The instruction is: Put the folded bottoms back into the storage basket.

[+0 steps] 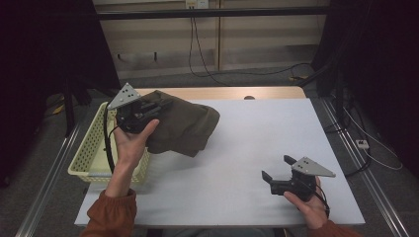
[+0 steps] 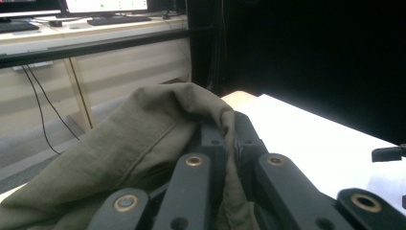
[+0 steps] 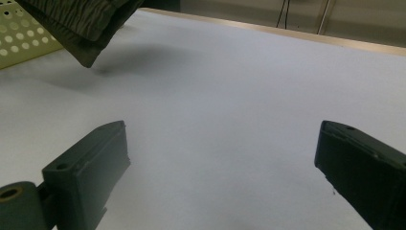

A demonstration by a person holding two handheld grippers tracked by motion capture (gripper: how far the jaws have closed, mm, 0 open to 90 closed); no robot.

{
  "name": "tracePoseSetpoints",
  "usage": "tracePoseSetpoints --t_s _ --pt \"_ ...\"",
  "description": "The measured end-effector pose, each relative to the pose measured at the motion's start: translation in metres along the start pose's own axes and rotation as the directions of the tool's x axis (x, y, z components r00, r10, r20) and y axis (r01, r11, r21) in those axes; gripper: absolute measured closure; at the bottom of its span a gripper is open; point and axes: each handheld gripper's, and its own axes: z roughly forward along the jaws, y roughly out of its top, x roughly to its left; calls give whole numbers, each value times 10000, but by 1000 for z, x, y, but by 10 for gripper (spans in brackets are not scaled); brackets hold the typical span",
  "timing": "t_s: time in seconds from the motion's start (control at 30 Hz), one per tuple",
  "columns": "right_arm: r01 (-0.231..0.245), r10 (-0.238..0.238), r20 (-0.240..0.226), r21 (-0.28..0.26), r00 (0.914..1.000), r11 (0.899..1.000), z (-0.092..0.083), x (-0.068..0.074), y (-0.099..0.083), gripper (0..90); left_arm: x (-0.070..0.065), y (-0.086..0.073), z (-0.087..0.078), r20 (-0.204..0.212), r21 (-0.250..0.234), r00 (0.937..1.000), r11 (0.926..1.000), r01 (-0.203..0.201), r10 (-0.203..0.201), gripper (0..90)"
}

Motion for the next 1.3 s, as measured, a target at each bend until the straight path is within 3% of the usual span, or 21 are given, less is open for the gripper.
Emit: tracePoseSetpoints --t_s 0.9,1.3 --pt "-21 21 -28 0 10000 10000 0 0 0 42 8 22 -55 -379 -1224 9992 9923 -188 143 869" --pt "-36 36 -41 5 10000 10000 0 0 0 42 11 25 -68 -555 -1253 9979 9913 -393 325 868"
